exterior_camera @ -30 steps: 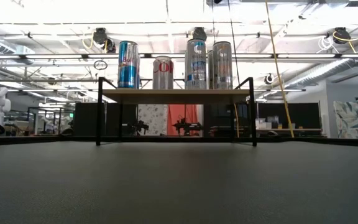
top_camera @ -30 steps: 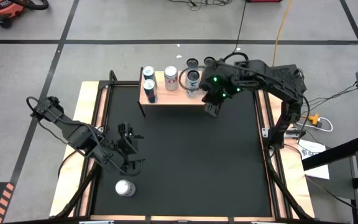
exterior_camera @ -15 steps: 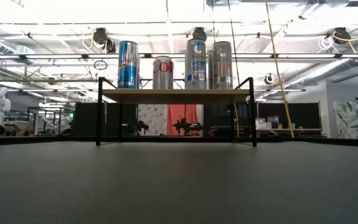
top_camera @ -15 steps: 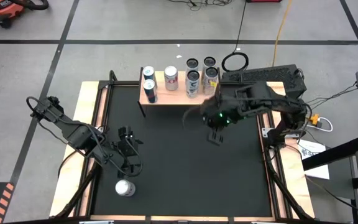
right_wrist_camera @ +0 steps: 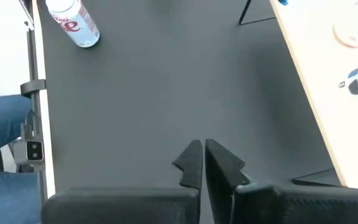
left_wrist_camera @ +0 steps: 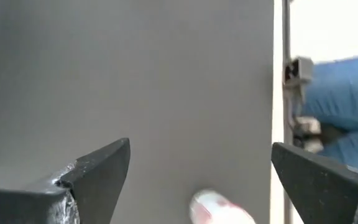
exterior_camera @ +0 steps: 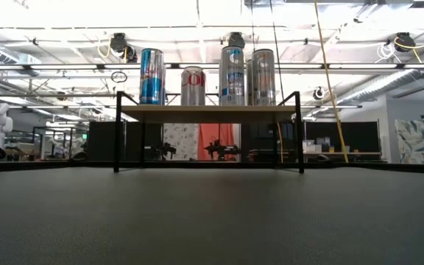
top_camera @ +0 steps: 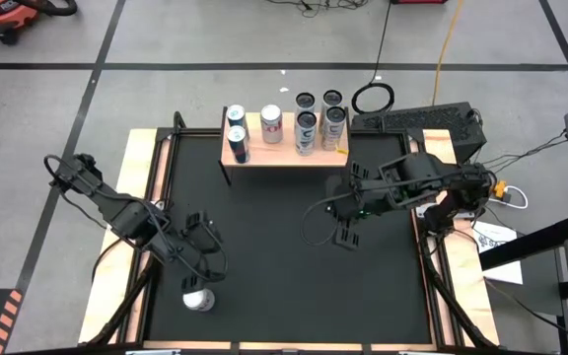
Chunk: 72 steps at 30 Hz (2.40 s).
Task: Place canned beverage on shelf
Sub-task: Put the red silver soda can on the shelf aligned with the other red silver soda can
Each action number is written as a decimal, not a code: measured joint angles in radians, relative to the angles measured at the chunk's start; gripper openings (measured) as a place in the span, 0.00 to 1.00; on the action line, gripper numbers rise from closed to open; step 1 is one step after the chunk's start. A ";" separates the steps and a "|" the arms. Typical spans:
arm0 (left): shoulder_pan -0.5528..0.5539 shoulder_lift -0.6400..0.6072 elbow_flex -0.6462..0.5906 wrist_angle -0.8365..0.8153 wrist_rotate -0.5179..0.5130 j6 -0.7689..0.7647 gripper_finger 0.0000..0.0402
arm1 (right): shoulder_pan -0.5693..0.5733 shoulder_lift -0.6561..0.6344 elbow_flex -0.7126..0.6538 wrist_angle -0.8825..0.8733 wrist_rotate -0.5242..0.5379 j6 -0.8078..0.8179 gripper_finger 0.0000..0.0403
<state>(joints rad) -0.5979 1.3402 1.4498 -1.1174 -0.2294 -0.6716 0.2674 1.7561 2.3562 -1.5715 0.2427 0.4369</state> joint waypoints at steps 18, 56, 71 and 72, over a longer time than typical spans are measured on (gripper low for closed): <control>-0.128 0.111 -0.001 -0.057 0.148 -0.157 0.98 | 0.003 0.000 0.000 0.000 -0.007 -0.022 0.00; -0.252 0.277 0.000 -0.103 0.197 -0.396 0.98 | 0.003 0.000 0.000 0.000 -0.004 -0.057 0.00; -0.253 0.295 0.000 -0.202 0.200 -0.430 0.98 | 0.007 0.000 0.000 0.000 -0.003 -0.060 0.00; -0.254 0.295 0.000 -0.202 0.203 -0.430 0.98 | 0.009 0.000 0.000 0.000 -0.001 -0.060 0.00</control>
<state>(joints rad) -0.8520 1.6352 1.4494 -1.3190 -0.0265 -1.1016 0.2766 1.7561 2.3562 -1.5711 0.2419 0.3767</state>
